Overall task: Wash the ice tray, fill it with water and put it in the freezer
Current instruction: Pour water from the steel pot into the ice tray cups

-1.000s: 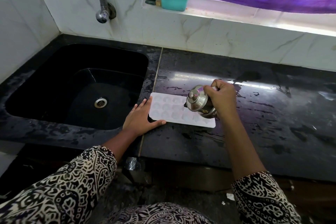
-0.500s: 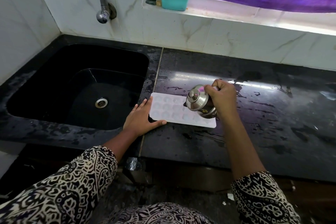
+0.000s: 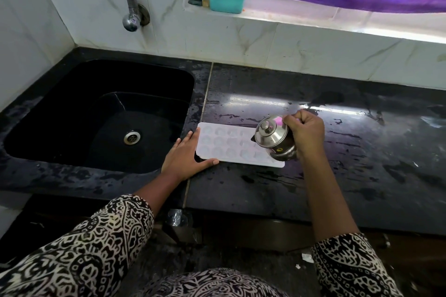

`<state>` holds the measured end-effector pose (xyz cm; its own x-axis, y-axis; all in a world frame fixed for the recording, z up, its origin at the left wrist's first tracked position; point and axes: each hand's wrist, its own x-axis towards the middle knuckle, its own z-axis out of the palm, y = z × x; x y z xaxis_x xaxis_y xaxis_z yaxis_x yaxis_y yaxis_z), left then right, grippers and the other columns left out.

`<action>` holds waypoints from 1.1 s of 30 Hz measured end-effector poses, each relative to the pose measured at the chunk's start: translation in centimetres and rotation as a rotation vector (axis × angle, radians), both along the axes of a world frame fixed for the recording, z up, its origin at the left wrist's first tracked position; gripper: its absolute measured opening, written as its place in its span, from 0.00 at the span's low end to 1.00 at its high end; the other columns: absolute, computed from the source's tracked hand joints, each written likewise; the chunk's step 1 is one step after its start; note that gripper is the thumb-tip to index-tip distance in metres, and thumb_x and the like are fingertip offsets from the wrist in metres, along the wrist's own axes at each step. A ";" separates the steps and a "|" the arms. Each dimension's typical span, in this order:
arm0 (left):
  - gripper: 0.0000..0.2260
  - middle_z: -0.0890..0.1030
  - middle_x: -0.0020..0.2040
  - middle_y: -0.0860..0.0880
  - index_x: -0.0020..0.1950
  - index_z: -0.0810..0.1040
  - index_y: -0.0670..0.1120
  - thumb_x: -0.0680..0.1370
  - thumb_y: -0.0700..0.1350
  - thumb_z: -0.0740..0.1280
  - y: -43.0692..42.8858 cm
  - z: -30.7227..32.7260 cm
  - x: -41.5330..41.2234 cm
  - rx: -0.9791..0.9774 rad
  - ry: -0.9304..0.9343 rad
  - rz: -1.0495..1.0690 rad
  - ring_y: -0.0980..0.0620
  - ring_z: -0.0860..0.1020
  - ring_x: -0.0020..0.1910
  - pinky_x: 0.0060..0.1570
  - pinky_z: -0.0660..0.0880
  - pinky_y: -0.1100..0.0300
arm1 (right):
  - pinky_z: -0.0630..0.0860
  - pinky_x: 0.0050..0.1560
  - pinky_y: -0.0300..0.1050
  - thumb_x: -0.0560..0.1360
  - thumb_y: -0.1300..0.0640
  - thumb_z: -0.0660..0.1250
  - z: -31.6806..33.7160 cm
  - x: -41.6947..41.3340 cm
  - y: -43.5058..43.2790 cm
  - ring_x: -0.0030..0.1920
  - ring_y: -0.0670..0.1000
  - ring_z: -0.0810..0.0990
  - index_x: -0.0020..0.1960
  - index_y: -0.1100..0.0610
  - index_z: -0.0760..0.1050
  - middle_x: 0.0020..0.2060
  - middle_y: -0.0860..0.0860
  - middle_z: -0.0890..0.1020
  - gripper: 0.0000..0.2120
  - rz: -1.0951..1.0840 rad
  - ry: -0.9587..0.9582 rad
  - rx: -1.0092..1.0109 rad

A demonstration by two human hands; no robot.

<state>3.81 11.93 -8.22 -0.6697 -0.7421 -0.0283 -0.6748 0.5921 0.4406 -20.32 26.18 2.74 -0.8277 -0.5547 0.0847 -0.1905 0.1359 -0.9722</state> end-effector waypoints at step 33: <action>0.54 0.57 0.80 0.48 0.80 0.45 0.49 0.64 0.79 0.54 0.2 0.1 0.1 0.011 0.034 -0.002 0.54 0.52 0.78 0.76 0.48 0.53 | 0.69 0.35 0.44 0.68 0.60 0.70 1.2 0.7 0.7 0.30 0.49 0.69 0.27 0.54 0.67 0.25 0.50 0.70 0.16 0.033 0.284 0.112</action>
<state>3.88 12.14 -8.12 -0.6720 -0.7405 -0.0141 -0.6581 0.5883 0.4698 -19.66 26.87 3.93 -0.7611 -0.5999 0.2467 -0.4586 0.2286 -0.8588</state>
